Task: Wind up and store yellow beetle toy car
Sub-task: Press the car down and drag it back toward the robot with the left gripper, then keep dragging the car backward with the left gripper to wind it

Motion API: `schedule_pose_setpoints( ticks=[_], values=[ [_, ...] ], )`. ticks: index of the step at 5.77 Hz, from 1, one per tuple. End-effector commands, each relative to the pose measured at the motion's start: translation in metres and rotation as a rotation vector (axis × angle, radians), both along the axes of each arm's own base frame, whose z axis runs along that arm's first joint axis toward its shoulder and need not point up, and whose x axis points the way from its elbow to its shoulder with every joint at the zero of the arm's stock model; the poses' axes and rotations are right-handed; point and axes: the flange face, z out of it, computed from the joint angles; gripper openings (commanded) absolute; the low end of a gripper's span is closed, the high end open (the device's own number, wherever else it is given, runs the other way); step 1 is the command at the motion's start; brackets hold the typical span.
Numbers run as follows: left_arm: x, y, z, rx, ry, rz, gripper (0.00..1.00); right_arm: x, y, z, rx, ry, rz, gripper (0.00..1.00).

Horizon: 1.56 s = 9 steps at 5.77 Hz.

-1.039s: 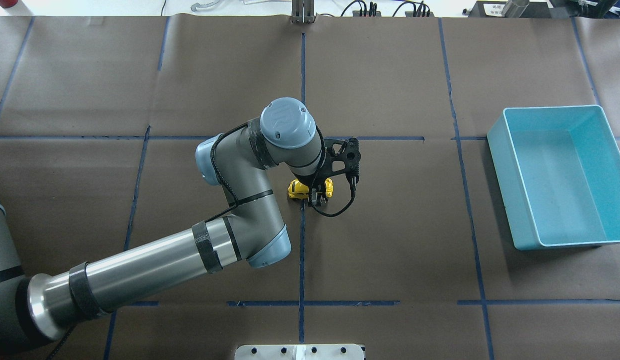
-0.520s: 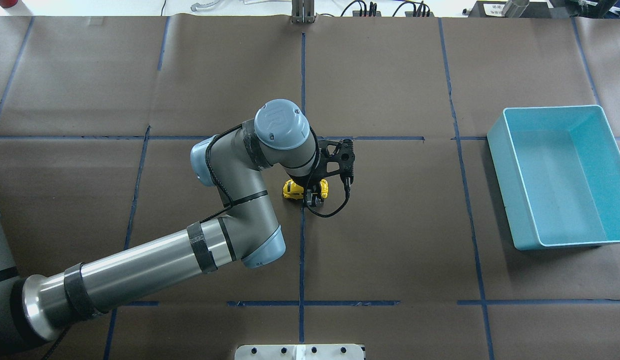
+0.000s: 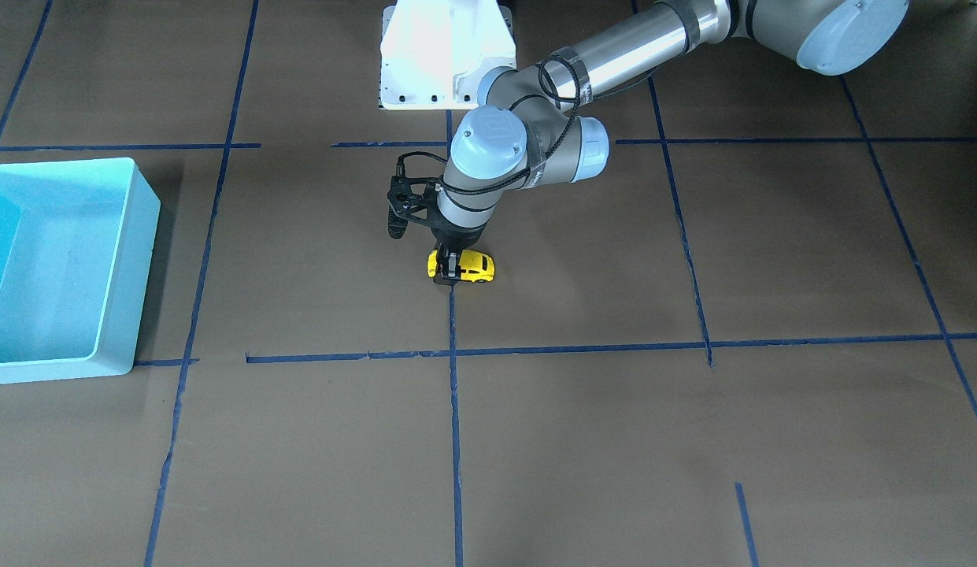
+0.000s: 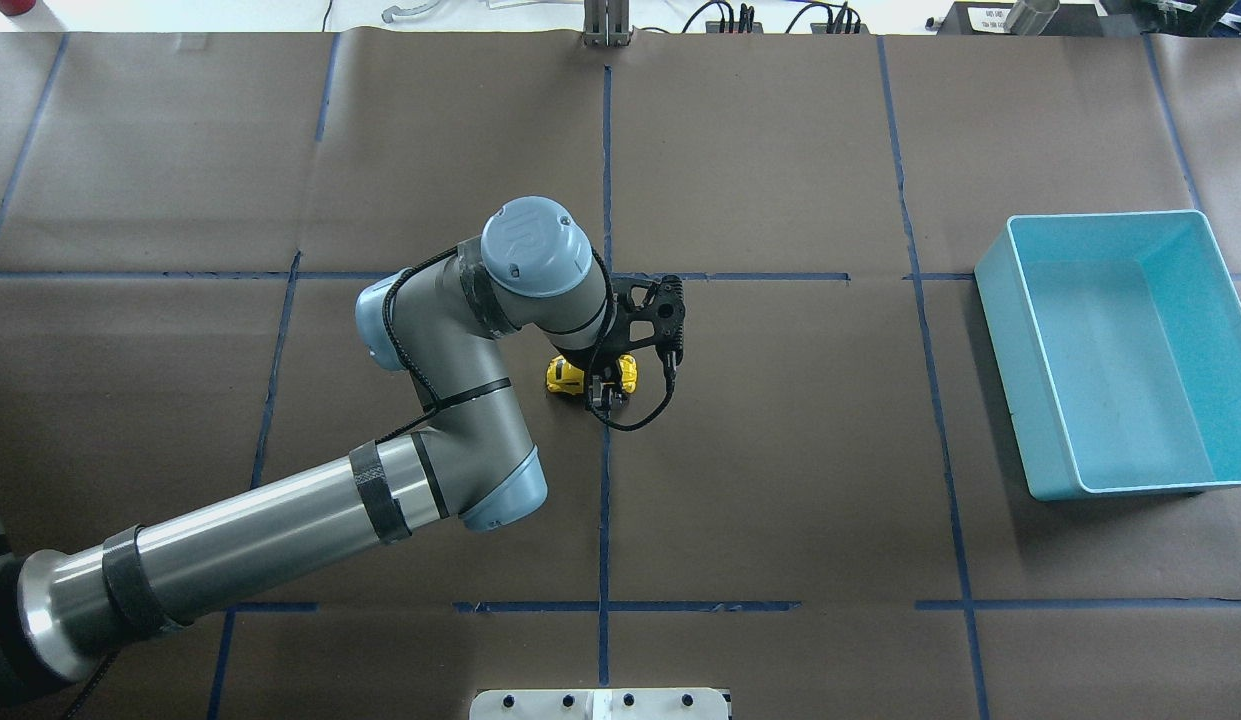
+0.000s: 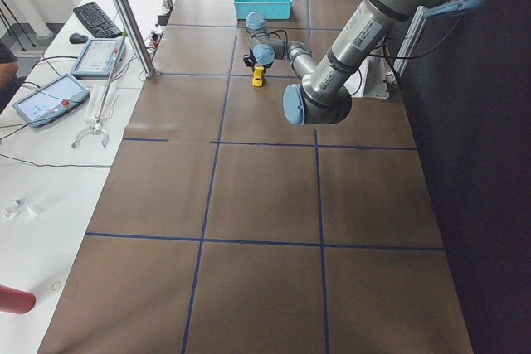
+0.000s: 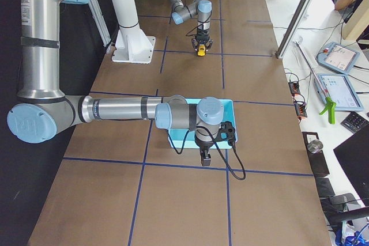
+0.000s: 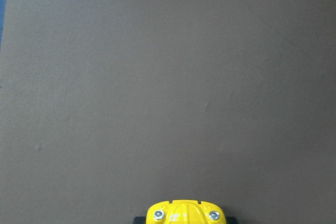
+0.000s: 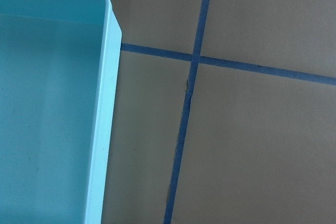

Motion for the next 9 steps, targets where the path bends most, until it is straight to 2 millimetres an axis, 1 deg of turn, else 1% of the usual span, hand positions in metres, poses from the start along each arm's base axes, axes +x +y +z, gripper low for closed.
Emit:
schedule_pose_setpoints(
  ticks=[1, 4, 5, 9],
  values=[
    [-0.010, 0.000, 0.012, 0.007, -0.002, 0.001, 0.00, 0.000, -0.001, 0.000, 0.001, 0.001, 0.000, 1.00],
    [-0.020, 0.006, 0.031, 0.009, 0.000, 0.001, 0.00, 0.000, -0.001, 0.000, 0.001, 0.001, 0.000, 1.00],
    [-0.026, 0.003, 0.034, 0.011, 0.003, -0.005, 0.00, 0.000, -0.001, 0.000, 0.001, 0.001, 0.000, 1.00],
    [-0.049, 0.004, 0.065, -0.014, 0.020, 0.017, 0.00, 0.000, 0.000, 0.001, -0.001, 0.001, 0.000, 1.00]
  ],
)
